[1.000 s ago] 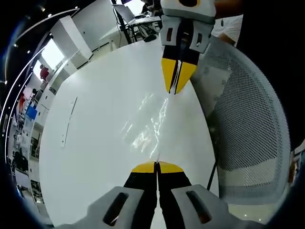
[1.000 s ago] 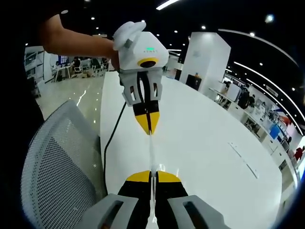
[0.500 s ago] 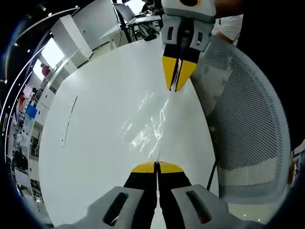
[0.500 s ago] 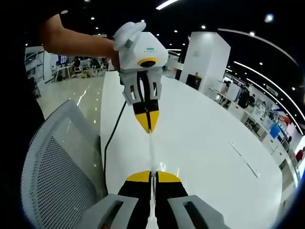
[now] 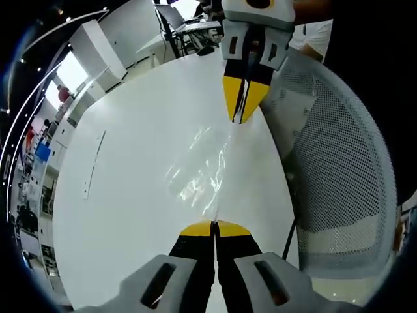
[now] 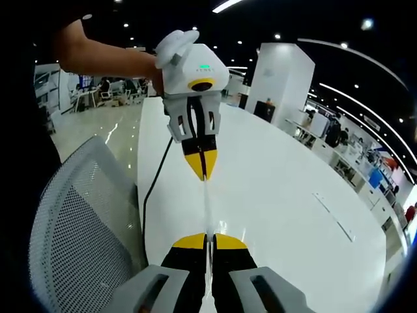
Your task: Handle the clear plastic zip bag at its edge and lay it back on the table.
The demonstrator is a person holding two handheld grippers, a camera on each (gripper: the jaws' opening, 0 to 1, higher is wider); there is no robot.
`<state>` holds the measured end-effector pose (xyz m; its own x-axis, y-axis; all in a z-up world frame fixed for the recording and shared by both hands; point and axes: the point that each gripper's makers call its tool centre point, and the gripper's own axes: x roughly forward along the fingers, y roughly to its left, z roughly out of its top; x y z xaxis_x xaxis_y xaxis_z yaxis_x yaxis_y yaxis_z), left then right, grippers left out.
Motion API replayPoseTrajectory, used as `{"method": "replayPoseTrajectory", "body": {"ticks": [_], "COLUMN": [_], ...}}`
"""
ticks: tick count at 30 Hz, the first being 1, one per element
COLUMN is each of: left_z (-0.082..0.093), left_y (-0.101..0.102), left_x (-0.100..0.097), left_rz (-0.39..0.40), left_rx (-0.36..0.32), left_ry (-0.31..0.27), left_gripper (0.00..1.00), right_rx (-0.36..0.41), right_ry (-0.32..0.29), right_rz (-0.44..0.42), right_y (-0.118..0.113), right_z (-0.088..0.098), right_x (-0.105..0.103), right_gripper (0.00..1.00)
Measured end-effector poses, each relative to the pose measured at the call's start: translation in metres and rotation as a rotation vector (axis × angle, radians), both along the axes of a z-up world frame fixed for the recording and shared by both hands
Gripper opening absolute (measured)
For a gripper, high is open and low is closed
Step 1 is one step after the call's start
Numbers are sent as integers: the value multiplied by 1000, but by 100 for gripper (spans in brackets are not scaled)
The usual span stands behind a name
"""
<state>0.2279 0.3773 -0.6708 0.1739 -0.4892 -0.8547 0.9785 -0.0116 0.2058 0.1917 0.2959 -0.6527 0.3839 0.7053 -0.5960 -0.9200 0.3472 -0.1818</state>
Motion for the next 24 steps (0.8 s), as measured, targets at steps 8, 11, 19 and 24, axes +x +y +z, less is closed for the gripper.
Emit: {"method": "replayPoseTrajectory", "body": {"ticks": [8,11,19,24], "left_z": [1,1,1,0], "left_y": [0,0,1,2], "left_x": [2,2,2,2], "left_rz": [2,2,5,6], "left_rx": [-1,-2,1,2], "left_ry": [-2,-4,-3,-3], "left_gripper": [0,0,0,0], "right_rx": [0,2,2,2], "right_ry": [-2,-1,-1,-1], "right_rz": [-3,-5,-9,-9], "right_y": [0,-1,-4,-5], "right_z": [1,1,1,1], "right_x": [1,0,-2,-2], "right_gripper": [0,0,0,0]}}
